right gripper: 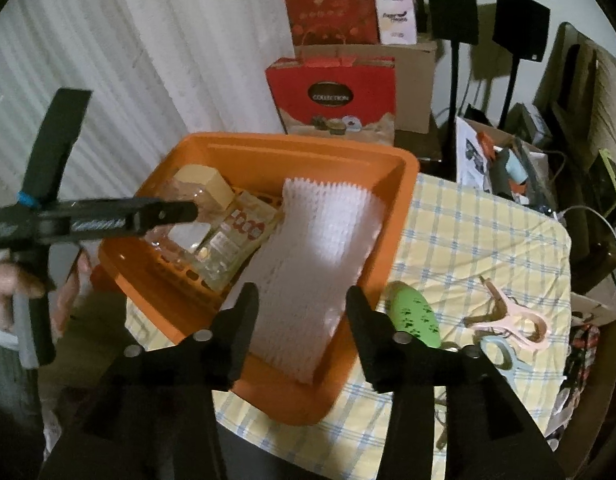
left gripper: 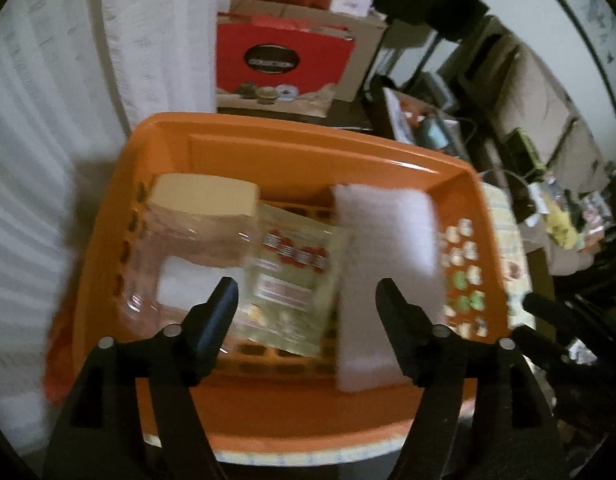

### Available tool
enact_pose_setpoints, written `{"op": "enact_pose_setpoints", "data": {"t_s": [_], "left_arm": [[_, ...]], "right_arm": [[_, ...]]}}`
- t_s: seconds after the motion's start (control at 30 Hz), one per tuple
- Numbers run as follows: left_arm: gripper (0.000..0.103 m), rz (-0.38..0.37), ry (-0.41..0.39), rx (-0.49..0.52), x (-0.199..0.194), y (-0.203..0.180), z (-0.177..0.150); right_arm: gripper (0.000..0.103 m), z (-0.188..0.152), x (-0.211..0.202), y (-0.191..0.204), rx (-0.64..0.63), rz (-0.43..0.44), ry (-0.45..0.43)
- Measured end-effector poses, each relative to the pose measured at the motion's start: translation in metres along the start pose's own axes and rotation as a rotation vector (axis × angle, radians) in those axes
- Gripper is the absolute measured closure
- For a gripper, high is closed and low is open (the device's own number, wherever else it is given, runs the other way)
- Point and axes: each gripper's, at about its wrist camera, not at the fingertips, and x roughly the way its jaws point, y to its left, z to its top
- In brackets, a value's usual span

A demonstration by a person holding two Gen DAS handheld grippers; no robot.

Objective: Organize objects
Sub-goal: 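Withdraw the left tool from the basket back over the table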

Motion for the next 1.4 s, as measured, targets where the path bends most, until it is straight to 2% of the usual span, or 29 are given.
{"op": "enact_pose_setpoints", "data": {"t_s": [0.07, 0.27, 0.43, 0.63, 0.73, 0.97, 1.17, 1.4], "left_arm": [[0.027, -0.033, 0.004, 0.012, -0.006, -0.011, -0.005], [0.014, -0.065, -0.039, 0.067, -0.028, -0.044, -0.017], [0.010, -0.027, -0.075, 0.125, -0.035, -0.070, -0.031], [0.009, 0.014, -0.104, 0.165, -0.039, -0.092, -0.045], [0.000, 0.015, -0.113, 0.181, -0.041, -0.101, -0.051], [0.000, 0.030, -0.122, 0.224, -0.044, -0.122, -0.062], [0.000, 0.000, -0.106, 0.247, -0.039, -0.138, -0.070], [0.000, -0.035, -0.086, 0.263, -0.029, -0.158, -0.077]], "right_arm": [[0.047, -0.002, -0.006, -0.005, 0.003, -0.017, -0.007], [0.034, -0.012, -0.024, -0.024, 0.026, -0.075, -0.023], [0.026, -0.020, -0.038, -0.041, 0.053, -0.124, -0.039], [0.023, -0.028, -0.054, -0.061, 0.098, -0.153, -0.061], [0.021, -0.031, -0.061, -0.067, 0.113, -0.165, -0.070], [0.015, -0.038, -0.069, -0.077, 0.130, -0.189, -0.077], [0.004, -0.044, -0.071, -0.086, 0.141, -0.194, -0.079], [0.003, -0.051, -0.075, -0.107, 0.171, -0.216, -0.081]]}}
